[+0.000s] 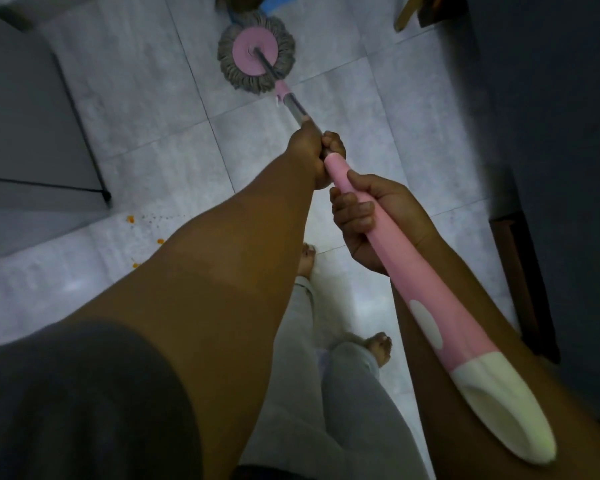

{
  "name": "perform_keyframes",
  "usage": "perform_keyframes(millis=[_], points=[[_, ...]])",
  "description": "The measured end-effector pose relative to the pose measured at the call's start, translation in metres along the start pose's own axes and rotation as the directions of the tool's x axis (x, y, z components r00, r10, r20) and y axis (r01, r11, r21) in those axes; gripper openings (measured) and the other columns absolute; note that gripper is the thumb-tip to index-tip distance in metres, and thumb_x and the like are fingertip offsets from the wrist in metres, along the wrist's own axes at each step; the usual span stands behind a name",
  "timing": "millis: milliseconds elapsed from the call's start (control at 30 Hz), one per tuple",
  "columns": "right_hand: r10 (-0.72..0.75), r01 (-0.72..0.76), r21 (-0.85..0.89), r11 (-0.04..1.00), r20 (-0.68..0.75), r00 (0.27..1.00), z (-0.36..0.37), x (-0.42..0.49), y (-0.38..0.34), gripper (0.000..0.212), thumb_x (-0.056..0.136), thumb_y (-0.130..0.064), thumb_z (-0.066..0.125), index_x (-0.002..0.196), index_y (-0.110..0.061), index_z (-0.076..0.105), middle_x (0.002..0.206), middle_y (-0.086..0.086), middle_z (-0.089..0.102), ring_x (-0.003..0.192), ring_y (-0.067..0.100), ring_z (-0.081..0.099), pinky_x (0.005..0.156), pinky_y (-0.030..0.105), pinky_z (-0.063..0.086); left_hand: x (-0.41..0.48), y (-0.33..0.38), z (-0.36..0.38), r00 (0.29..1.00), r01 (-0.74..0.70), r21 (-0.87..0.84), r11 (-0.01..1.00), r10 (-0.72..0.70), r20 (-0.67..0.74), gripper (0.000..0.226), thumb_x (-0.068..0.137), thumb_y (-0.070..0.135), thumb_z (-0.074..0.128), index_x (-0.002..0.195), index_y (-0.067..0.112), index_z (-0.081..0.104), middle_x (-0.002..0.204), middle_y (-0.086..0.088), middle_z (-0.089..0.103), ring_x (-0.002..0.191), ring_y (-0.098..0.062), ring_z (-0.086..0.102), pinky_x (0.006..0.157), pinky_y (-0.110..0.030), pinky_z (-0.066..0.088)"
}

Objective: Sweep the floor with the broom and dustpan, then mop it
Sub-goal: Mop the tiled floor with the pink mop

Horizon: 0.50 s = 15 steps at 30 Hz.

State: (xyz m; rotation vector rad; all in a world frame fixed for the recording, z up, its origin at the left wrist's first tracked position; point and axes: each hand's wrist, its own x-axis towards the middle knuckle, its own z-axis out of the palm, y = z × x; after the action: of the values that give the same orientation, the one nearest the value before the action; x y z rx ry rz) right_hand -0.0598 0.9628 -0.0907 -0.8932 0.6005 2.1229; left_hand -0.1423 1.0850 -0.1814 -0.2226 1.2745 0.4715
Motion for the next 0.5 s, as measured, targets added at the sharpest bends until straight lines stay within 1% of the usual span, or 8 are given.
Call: perform_keyframes(millis=[167,233,333,500], points=[[-0.002,0.002,0.012,1.0,-0.008,1.0,-0.038,-0.037,0.023,0.023,0.095,-0.026,0.049,0.086,-0.005,0.051,0.056,-0.001,0.047,0.034,0.005,0.044,0.033,0.015,0.039,-0.01,-0.057,-0.007,0.999,0.022,-0.014,1.0,-0.022,0.042,0.053,0.101,0.052,0.042,0.063,0.016,0.035,0.043,0.004,0.035,0.028,-0.007,0.033,0.032,-0.011,0.025],[-0.02,0.02,0.017,1.0,-0.006,1.0,-0.072,-0.073,0.038,0.021,0.091,-0.025,0.052,0.086,-0.005,0.052,0.056,-0.001,0.048,0.035,0.005,0.044,0.033,0.015,0.04,-0.021,-0.107,-0.009,0.998,0.042,-0.006,0.999,-0.042,0.054,0.053,0.101,0.052,0.043,0.064,0.016,0.035,0.044,0.005,0.035,0.028,-0.007,0.033,0.031,-0.011,0.025],[-0.016,0.016,0.019,1.0,-0.028,0.999,-0.102,-0.101,0.054,0.02,0.086,-0.025,0.057,0.088,-0.005,0.053,0.057,-0.002,0.048,0.036,0.004,0.044,0.035,0.013,0.039,-0.028,-0.15,-0.012,0.997,0.051,-0.017,0.999,-0.05,0.055,0.054,0.101,0.056,0.041,0.064,0.016,0.035,0.043,0.004,0.034,0.026,-0.007,0.032,0.03,-0.011,0.026],[-0.025,0.029,0.079,0.996,-0.045,0.999,-0.166,-0.175,0.082,0.022,0.089,-0.026,0.056,0.09,-0.004,0.054,0.059,-0.002,0.048,0.038,0.004,0.045,0.036,0.013,0.039,-0.054,-0.246,-0.009,0.993,0.102,0.034,0.994,-0.104,0.059,0.053,0.099,0.057,0.044,0.067,0.015,0.038,0.046,0.005,0.035,0.03,-0.005,0.034,0.032,-0.011,0.029]])
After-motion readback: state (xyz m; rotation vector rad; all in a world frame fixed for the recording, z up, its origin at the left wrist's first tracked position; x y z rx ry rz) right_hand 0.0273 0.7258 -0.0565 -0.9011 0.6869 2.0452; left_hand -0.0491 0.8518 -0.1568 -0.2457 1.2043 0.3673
